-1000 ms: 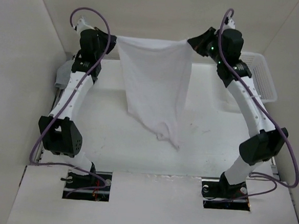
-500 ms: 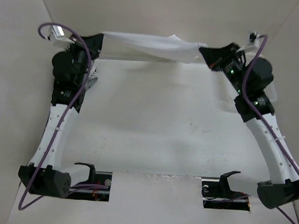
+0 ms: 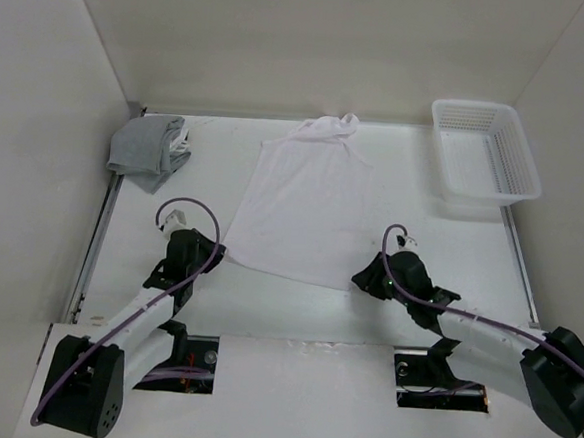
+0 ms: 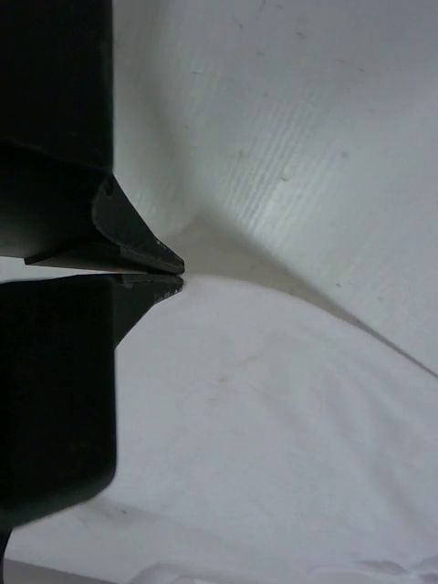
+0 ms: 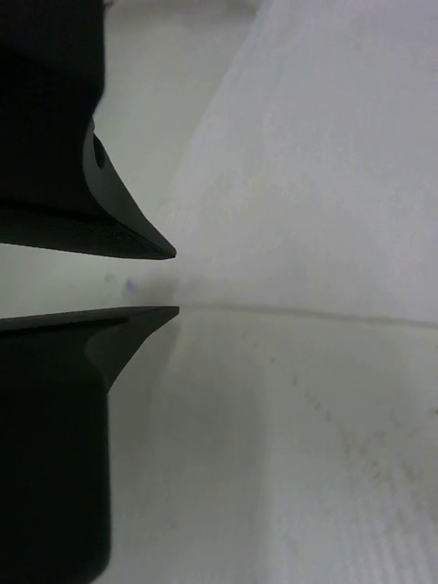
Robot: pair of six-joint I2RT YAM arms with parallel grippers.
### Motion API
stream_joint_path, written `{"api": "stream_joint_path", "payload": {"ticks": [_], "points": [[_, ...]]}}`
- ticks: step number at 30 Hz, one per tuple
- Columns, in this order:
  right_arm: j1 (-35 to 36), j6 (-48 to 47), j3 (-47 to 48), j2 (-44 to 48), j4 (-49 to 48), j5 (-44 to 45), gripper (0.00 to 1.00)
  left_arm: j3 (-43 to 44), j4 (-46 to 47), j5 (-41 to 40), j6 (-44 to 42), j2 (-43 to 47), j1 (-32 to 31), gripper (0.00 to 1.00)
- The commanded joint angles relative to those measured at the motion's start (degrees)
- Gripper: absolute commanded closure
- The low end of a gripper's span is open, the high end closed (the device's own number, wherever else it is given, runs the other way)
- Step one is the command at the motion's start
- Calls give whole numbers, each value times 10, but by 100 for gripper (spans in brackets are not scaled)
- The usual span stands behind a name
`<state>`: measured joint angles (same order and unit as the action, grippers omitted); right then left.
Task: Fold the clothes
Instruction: Flatten the tank top out
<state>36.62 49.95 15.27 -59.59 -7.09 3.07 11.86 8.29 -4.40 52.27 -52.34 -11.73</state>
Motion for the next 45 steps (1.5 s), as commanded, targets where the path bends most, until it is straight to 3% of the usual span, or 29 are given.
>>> {"api": "stream_joint_path", "payload": {"ticks": [1,4,7,13,19,26,30,33,36,41,45], "points": [[15,57,-16,48,-66,54,61,-28,66,6,15,32,-9,99],[22,59,-23,107,-13,79,53,-50,59,11,18,62,-18,98],[29,43,-2,138,58,115,52,-55,41,9,19,85,-20,98],[68,55,31,82,114,116,57,-51,37,12,10,78,-25,98],[91,91,27,16,91,117,58,-44,37,16,0,78,-26,98],[98,98,35,-61,35,77,69,-37,37,19,-7,79,-27,98],[96,108,34,-90,14,76,85,-37,37,19,-9,85,-29,98],[99,118,34,-52,33,119,94,-32,30,22,-9,96,-32,98],[120,121,42,35,96,165,97,-15,9,28,-4,123,-37,99],[176,120,100,219,292,236,97,47,-86,13,-5,228,-69,100],[223,125,164,291,421,276,98,102,-161,-24,-18,297,-91,100]]}}
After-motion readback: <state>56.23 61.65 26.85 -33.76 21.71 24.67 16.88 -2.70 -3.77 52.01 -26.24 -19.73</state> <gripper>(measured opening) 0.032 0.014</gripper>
